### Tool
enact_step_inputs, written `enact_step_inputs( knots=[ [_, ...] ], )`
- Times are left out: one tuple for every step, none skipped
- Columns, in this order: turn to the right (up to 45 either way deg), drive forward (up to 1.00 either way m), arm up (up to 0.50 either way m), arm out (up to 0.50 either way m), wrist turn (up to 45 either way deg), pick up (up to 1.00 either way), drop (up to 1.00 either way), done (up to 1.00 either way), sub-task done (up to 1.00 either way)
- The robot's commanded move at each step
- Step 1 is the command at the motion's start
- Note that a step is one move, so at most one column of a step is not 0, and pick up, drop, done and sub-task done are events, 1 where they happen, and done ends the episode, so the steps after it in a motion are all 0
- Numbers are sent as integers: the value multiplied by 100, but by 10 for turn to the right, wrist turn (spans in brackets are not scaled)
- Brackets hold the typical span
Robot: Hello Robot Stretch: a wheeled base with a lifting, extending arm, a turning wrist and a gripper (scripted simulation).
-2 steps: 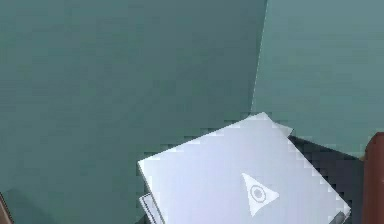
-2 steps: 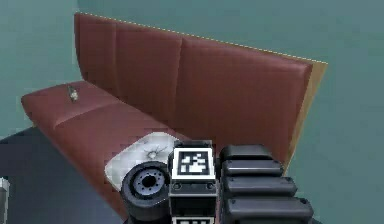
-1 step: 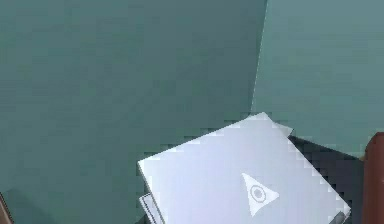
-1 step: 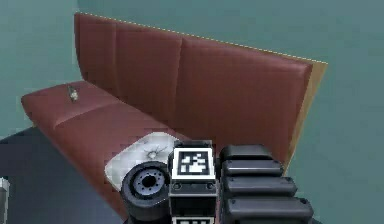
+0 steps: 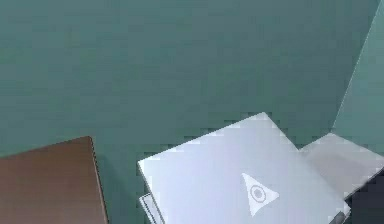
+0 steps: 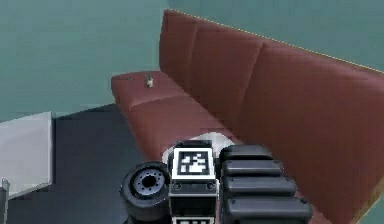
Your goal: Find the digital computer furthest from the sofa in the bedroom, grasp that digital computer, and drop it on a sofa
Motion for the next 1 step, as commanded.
enact_step_inputs(
  knots=[
    [450, 0, 0, 0, 0, 0, 0, 0, 0]
  ],
)
